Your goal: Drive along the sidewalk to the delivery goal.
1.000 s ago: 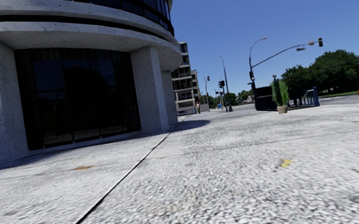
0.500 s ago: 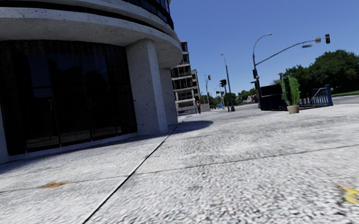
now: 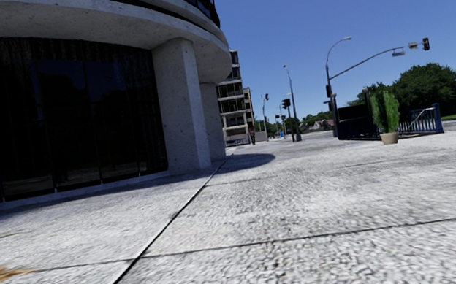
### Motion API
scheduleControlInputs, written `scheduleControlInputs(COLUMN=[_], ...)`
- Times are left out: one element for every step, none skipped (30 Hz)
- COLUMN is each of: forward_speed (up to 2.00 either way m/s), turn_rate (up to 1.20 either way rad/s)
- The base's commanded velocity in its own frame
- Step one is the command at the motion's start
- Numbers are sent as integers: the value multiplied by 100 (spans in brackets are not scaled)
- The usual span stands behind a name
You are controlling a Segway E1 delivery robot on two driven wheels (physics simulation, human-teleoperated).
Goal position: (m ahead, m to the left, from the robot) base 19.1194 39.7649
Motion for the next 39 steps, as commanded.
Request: scheduleControlInputs(forward_speed=[200,200,200,200,200,200,200,200,200,200,200,200,200,200,200,200,200,200,200,200,200,200,200,200,200,200,200,200,200,200,200,200,200,200,200,200,200,200,200], turn_rate=[0,0,0,0,0,0,0,0,0,0,0,0,0,0,0,0,0,0,0,0,-11,-11,-18,-21,-21,-21,-21,-21,-21,-14,-14,-2,0,0,0,0,0,0,0])
